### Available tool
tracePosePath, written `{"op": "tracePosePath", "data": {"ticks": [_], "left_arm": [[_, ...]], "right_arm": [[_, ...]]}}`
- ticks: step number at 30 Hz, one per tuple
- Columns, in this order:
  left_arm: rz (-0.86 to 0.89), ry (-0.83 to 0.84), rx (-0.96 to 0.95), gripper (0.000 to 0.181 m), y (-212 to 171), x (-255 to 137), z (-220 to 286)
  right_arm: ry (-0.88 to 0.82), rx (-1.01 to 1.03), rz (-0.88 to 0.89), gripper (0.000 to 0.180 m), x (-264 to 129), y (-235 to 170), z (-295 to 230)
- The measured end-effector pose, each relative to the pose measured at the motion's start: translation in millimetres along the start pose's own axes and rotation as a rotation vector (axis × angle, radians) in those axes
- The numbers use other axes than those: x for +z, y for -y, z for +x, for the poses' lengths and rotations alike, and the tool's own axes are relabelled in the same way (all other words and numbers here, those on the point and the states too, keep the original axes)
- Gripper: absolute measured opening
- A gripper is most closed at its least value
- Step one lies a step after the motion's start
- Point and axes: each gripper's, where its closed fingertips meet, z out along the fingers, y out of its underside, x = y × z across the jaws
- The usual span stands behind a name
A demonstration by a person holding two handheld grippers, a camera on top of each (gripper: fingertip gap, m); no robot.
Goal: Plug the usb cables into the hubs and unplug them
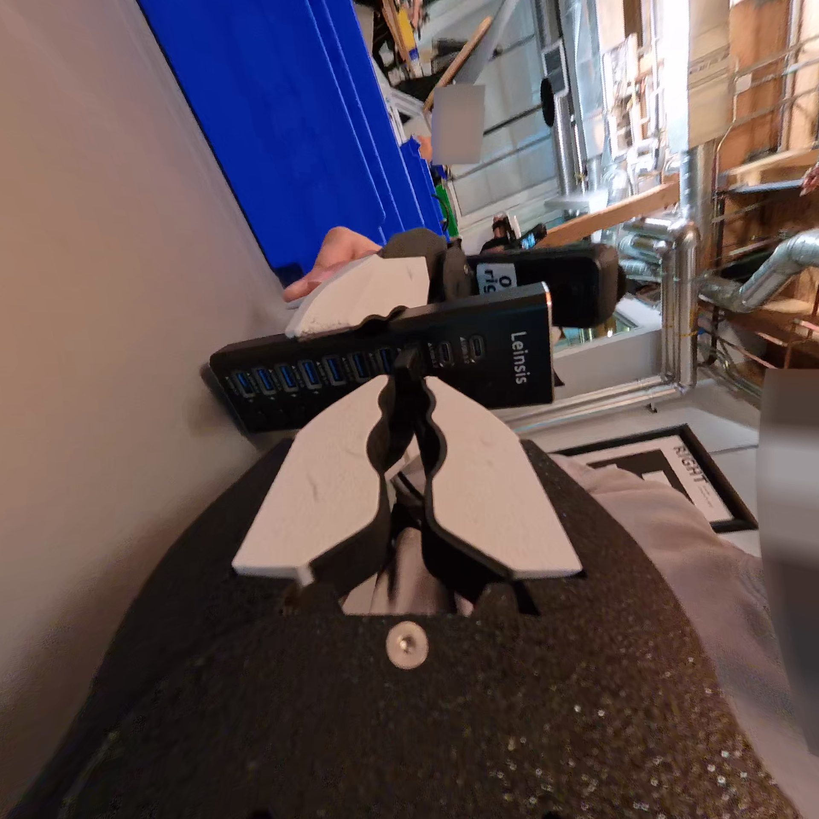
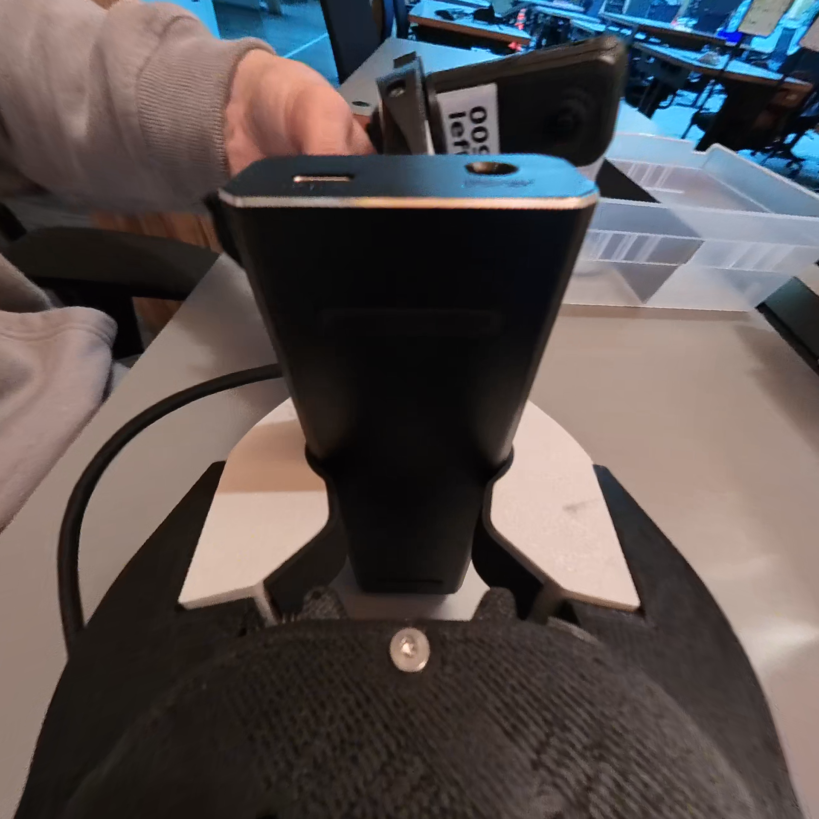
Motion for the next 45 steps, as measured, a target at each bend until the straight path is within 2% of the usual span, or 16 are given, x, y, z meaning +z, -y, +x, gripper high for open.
{"op": "tracePosePath", "data": {"ticks": [4, 8, 11, 16, 20, 22, 24, 26, 27, 29, 31, 35, 38, 43, 45], "left_arm": [[-0.045, -0.001, 0.017, 0.010, -4, 3, 4], [-0.019, -0.023, 0.005, 0.009, -1, 5, 6], [-0.023, 0.024, 0.014, 0.010, -4, 5, 0], [-0.008, 0.003, 0.069, 0.011, 2, 3, 20], [0.043, -0.003, 0.294, 0.028, 23, -8, 56], [0.080, 0.058, 0.519, 0.040, 37, -15, 71], [0.085, 0.160, 0.779, 0.061, 43, -14, 82], [0.005, 0.222, 0.977, 0.079, 32, 1, 88], [-0.061, 0.263, 1.036, 0.082, 24, 10, 85], [-0.164, 0.375, 1.102, 0.080, 16, 25, 71], [-0.230, 0.404, 1.134, 0.065, 9, 34, 62], [-0.179, 0.427, 1.161, 0.061, 21, 32, 65], [-0.133, 0.375, 1.123, 0.061, 33, 24, 74], [-0.166, 0.364, 1.182, 0.061, 43, 13, 89], [-0.153, 0.347, 1.188, 0.061, 45, 14, 93]], "right_arm": [[0.013, -0.019, -0.018, 0.073, 1, -1, -4], [0.011, -0.021, 0.000, 0.073, -1, 0, -2], [0.014, -0.038, -0.035, 0.073, 0, -7, -3], [0.036, 0.006, 0.131, 0.073, -6, 22, -5], [0.069, 0.043, 0.251, 0.073, -16, 42, -9], [0.063, 0.045, 0.240, 0.073, -16, 40, -8], [0.075, 0.058, 0.215, 0.073, -13, 36, -9], [0.067, 0.053, 0.188, 0.073, -8, 33, -10], [0.076, 0.053, 0.176, 0.073, -6, 32, -12], [0.071, 0.053, 0.179, 0.073, -3, 33, -12], [0.083, 0.062, 0.181, 0.073, -4, 33, -14], [0.041, 0.138, 0.290, 0.074, -11, 45, -1], [0.023, 0.196, 0.361, 0.075, -18, 53, 6], [0.007, 0.179, 0.342, 0.077, -21, 51, 8], [-0.038, 0.179, 0.375, 0.071, -22, 56, 13]]}}
